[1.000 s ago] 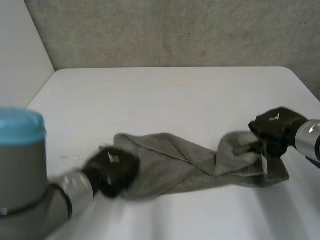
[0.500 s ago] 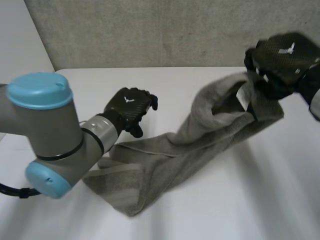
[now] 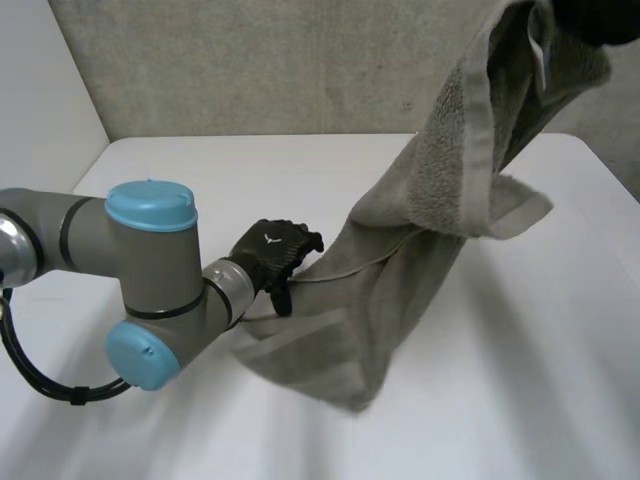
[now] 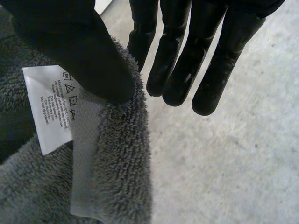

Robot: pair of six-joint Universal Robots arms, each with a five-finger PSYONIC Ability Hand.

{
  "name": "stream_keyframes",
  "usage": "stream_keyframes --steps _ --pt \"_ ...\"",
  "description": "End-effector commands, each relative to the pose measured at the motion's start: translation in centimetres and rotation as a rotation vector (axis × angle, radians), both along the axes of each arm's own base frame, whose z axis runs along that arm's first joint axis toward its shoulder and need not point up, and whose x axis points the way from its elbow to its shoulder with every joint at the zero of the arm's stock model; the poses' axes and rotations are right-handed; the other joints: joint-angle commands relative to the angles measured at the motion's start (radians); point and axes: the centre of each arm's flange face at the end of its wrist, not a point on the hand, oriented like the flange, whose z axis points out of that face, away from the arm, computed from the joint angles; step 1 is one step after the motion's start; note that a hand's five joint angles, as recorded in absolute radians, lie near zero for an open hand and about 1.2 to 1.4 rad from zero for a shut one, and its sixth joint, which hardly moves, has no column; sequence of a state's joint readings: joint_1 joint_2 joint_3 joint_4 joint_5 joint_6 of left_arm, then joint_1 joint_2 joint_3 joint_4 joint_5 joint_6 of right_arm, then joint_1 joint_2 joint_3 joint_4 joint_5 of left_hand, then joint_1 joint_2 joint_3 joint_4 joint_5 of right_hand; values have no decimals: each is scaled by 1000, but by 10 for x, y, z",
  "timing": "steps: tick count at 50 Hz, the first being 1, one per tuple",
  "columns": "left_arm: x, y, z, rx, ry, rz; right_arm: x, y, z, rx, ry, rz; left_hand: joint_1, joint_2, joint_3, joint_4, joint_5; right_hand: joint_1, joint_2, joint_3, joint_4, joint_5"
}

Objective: Fold the towel.

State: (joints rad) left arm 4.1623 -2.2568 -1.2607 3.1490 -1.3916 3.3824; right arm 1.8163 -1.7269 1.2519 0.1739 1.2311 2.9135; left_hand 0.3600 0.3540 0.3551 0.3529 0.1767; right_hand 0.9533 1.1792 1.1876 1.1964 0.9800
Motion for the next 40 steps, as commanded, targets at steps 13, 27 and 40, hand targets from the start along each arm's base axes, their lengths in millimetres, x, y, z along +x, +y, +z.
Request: stream_keyframes --steps 13,27,40 --pt "-20 -24 -9 3 82 10 2 22 22 -74 -31 8 94 100 99 101 103 443 217 209 200 242" --pt "-49 -9 -21 136 220 -35 9 39 36 -120 -49 55 68 74 73 75 77 443 217 209 200 242" --pt "-62 -18 -17 284 415 -3 9 39 38 -124 -60 34 1036 1042 1041 1043 1045 443 217 209 200 242"
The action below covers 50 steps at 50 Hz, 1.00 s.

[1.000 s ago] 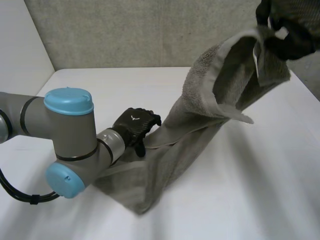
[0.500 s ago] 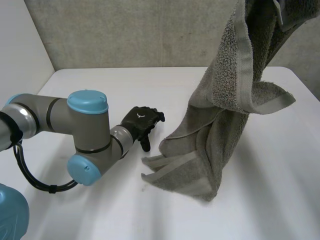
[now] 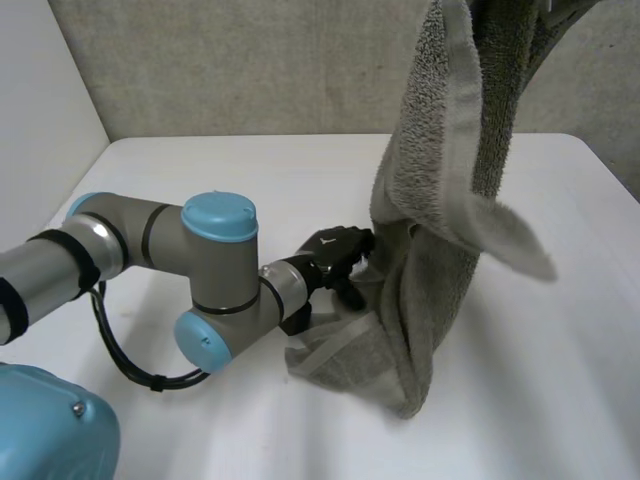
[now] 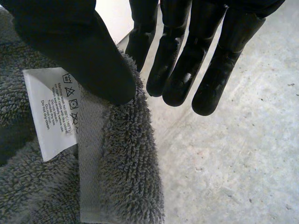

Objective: Fold the towel.

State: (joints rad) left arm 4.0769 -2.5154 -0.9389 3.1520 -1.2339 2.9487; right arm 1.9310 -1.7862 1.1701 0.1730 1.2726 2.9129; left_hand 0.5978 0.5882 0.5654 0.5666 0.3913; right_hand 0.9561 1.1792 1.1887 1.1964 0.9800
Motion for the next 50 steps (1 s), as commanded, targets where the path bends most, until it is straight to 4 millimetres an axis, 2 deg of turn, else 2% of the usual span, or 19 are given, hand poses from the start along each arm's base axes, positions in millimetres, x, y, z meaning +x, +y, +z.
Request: stream_keyframes --steps 1,4,6,7,9,13,17,23,25,29,33,34,35,36,37,39,43,49,50 --pt "8 -23 22 -24 54 153 -3 -7 -1 9 -6 -41 798 808 831 830 830 440 217 208 200 242" --pt "18 -32 39 -72 53 213 -2 -12 -9 37 13 -46 798 808 831 830 830 440 217 208 200 242" --pt "48 -53 68 -149 41 311 1 -19 -18 68 28 -47 798 808 831 830 830 440 217 208 200 242" --pt "48 -53 68 -150 41 312 4 -27 -29 114 50 -45 798 808 831 830 830 440 217 208 200 242" --pt "71 -61 101 -251 23 350 7 -36 -43 173 76 -44 798 808 831 830 830 440 217 208 200 242" --pt "89 -62 127 -350 -11 376 8 -65 -79 319 142 -74 798 808 831 830 830 440 217 208 200 242" --pt "111 -51 161 -454 -48 404 4 -83 -97 366 189 -121 798 808 831 830 830 440 217 208 200 242" --pt "119 -28 177 -492 -63 397 4 -124 -155 527 267 -160 798 808 831 830 830 440 217 208 200 242" --pt "123 -7 183 -515 -69 372 2 -136 -170 572 278 -177 798 808 831 830 830 440 217 208 200 242" --pt "127 13 181 -535 -94 335 -10 -172 -210 665 294 -274 798 808 831 830 830 440 217 208 200 242" --pt "110 49 143 -499 -183 177 -15 -190 -238 726 309 -322 798 808 831 830 830 440 217 208 200 242" --pt "110 49 142 -499 -183 176 -15 -195 -249 752 313 -329 798 808 831 830 830 183 -41 -50 -58 -16" --pt "101 61 128 -484 -214 121 -16 -197 -256 767 322 -347 798 808 831 830 830 -390 -613 -622 -630 -588" --pt "93 69 110 -463 -253 74 -16 -197 -256 767 322 -348 798 808 831 830 830 -395 -619 -628 -636 -594" --pt "93 69 110 -463 -253 74 -17 -196 -257 778 321 -350 798 808 831 830 830 -782 -1005 -1014 -1022 -980" --pt "79 81 82 -437 -322 -4 -16 -192 -256 784 319 -347 798 808 831 830 830 -782 -1005 -1014 -1022 -980" --pt "78 78 72 -454 -374 -9 -19 -167 -235 736 303 -357 798 808 831 830 830 -782 -1005 -1014 -1022 -980" --pt "80 70 83 -506 -397 48 -21 -140 -218 645 268 -348 798 808 831 830 830 -782 -1005 -1014 -1022 -980" --pt "81 66 92 -531 -390 83 -16 -123 -218 654 269 -317 798 808 831 830 830 -649 -873 -882 -890 -848"
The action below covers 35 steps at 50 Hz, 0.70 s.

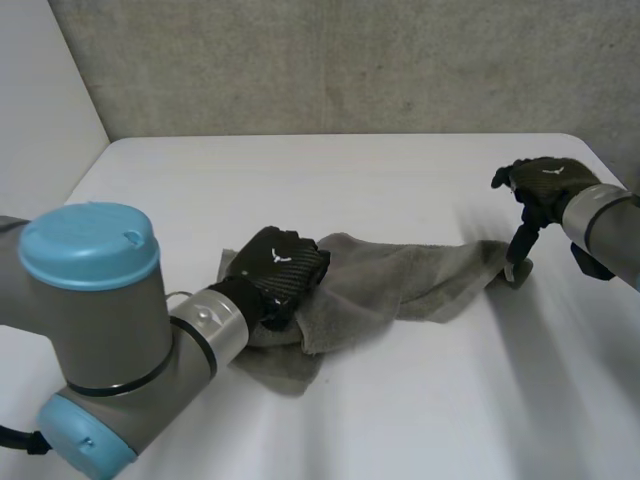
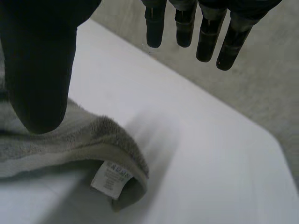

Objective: Fold the towel.

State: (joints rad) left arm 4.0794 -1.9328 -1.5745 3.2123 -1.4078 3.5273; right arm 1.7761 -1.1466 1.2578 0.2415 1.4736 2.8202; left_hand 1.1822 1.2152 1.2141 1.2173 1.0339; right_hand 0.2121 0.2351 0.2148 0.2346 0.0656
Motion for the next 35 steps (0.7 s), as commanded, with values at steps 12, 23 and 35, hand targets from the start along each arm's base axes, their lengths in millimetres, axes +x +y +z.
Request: stream_keyframes --steps 12,23,35 --pt "-14 -16 92 -254 146 85 65 124 -14 179 -256 248 214 181 182 179 188 242 219 240 220 214" --pt "-22 -2 109 -290 170 131 79 121 -30 253 -282 316 214 181 182 179 188 203 180 200 180 175" --pt "-29 41 128 -301 222 44 126 86 -53 326 -418 323 214 181 182 179 188 -38 -61 -40 -60 -66"
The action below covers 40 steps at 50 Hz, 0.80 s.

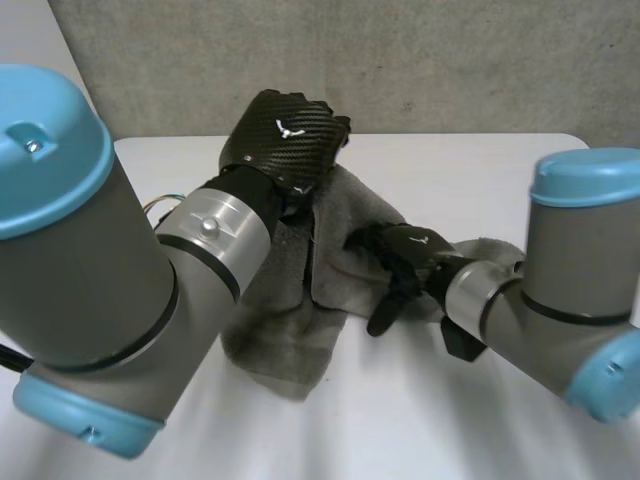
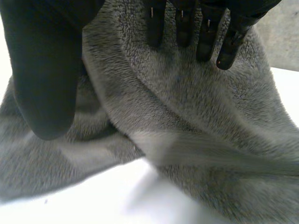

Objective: Fold the towel.

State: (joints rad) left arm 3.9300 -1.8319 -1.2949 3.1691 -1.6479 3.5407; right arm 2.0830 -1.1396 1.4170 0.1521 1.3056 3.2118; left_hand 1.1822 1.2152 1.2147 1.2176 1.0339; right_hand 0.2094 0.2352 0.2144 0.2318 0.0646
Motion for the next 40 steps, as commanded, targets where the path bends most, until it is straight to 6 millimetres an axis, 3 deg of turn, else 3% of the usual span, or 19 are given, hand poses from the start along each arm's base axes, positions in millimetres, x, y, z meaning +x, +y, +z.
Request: stream_keyframes --steps 1,5,12,13,14,15,16,17,18,22,25,27,29,32,34,37,40 --pt "-2 23 14 -24 30 -48 39 -15 -19 59 -81 25 214 181 182 179 188 -35 -61 -40 -57 -65" --pt "0 27 22 -37 46 -51 60 -16 -29 64 -115 42 214 181 182 179 188 -35 -61 -40 -57 -65" --pt "1 27 25 -41 60 -49 75 -22 -43 101 -199 29 214 181 182 179 188 -2 -28 -7 -24 -31" --pt "1 27 25 -39 60 -47 77 -21 -48 119 -202 27 214 181 182 179 188 165 139 160 142 135" --pt "2 26 23 -36 57 -44 77 -21 -48 119 -202 27 214 181 182 179 188 166 140 161 144 136" --pt "2 26 23 -36 57 -44 79 -19 -50 127 -207 31 214 181 182 179 188 407 382 402 385 378" --pt "2 24 22 -34 54 -38 79 -19 -50 127 -207 31 214 181 182 179 188 410 384 405 388 380" --pt "2 24 22 -34 54 -38 80 -17 -52 132 -207 31 214 181 182 179 188 660 634 655 637 630" --pt "3 21 21 -31 51 -32 79 -18 -52 133 -206 26 214 181 182 179 188 1072 1046 1067 1050 1042" --pt "14 2 14 -19 36 25 76 -19 -48 129 -207 12 214 181 182 179 188 1187 1161 1182 1164 1157" --pt "19 -7 13 -17 36 54 70 -19 -31 104 -220 5 214 181 182 179 188 1187 1161 1182 1164 1157" --pt "30 -26 11 -14 31 110 60 -27 -20 81 -230 -23 214 181 182 179 188 1187 1161 1182 1164 1157" --pt "36 -35 11 -12 31 140 31 -50 5 15 -246 -90 214 181 182 179 188 1187 1161 1182 1164 1157" --pt "47 -50 7 -5 24 186 19 -57 17 -31 -237 -112 214 181 182 179 188 1187 1161 1182 1164 1157" --pt "52 -56 4 1 17 204 3 -63 41 -153 -190 -110 214 181 182 179 188 1187 1161 1182 1164 1157" --pt "55 -59 -5 24 -1 214 -9 -63 56 -248 -87 -88 214 181 182 179 188 1187 1161 1182 1164 1157" --pt "55 -59 -14 43 -20 214 -11 -51 48 -229 15 -34 214 181 182 179 188 1138 1113 1133 1116 1109"
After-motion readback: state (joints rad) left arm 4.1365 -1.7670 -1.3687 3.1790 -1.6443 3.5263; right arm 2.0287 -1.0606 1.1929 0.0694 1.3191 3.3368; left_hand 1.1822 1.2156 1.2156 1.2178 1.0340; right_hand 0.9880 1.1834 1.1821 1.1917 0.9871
